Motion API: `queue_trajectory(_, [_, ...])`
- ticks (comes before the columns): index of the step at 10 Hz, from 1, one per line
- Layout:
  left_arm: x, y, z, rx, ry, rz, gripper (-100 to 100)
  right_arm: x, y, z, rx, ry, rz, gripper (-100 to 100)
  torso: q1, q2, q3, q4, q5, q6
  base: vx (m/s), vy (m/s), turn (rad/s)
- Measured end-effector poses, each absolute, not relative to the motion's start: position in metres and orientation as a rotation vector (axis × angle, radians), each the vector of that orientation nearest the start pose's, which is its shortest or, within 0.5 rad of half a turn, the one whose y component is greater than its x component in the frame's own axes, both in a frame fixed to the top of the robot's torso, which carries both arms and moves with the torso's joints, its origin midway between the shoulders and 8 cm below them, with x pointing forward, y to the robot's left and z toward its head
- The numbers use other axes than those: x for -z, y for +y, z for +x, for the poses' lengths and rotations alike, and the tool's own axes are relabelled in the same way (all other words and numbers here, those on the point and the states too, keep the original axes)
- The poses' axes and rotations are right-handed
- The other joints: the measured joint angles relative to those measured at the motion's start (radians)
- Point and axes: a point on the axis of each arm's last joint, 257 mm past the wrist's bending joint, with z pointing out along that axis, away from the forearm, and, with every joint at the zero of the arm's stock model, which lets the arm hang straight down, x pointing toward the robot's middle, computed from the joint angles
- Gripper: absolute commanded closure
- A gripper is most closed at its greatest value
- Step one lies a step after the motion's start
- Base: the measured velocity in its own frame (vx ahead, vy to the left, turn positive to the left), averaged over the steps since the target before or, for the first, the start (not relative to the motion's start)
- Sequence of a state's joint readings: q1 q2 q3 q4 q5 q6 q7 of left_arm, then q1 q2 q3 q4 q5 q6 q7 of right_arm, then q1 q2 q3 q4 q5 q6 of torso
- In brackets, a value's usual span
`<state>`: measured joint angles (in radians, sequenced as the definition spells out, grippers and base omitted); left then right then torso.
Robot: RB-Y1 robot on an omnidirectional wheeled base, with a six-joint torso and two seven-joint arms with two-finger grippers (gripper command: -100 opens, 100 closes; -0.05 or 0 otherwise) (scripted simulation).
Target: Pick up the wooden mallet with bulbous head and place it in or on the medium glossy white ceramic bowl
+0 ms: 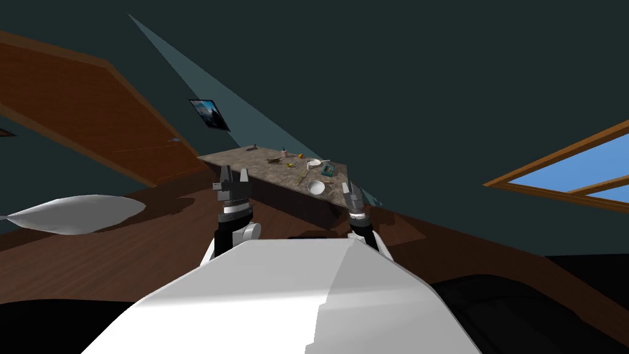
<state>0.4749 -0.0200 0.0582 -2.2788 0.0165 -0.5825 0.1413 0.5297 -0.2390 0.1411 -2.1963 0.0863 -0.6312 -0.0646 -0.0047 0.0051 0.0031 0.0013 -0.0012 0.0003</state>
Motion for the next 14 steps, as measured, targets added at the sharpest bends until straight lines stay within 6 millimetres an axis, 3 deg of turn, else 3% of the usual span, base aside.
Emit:
queue_trajectory(3, [-0.048,0.296,0.326,1.418,0.475,-0.634,0,0.037,-0.185,0.328,-1.513,0.944,0.453,-100,0.001,-0.001,-0.001,0.000,0.000,0.000,-0.081,-0.051,0.170])
queue_trajectory(4, [-0.048,0.296,0.326,1.418,0.475,-0.634,0,0.055,-0.179,0.327,-1.537,0.992,0.458,-100,-0.001,0.001,0.001,0.000,0.000,-0.001,-0.075,-0.049,0.093])
queue_trajectory(7, [-0.048,0.296,0.326,1.418,0.475,-0.634,0,0.084,-0.164,0.315,-1.573,1.101,0.449,-100,0.001,-0.003,-0.001,-0.001,0.000,0.000,-0.049,-0.034,0.148])
queue_trajectory(11, [-0.048,0.296,0.326,1.417,0.475,-0.634,0,0.134,-0.149,0.298,-1.595,1.277,0.452,-100,0.001,-0.003,-0.002,-0.001,0.000,0.000,-0.045,-0.033,0.150])
queue_trajectory(14, [-0.048,0.296,0.326,1.418,0.475,-0.634,0,0.181,-0.147,0.275,-1.594,1.438,0.459,-100,0.000,-0.004,-0.002,-0.001,0.000,0.000,-0.036,-0.040,0.138])
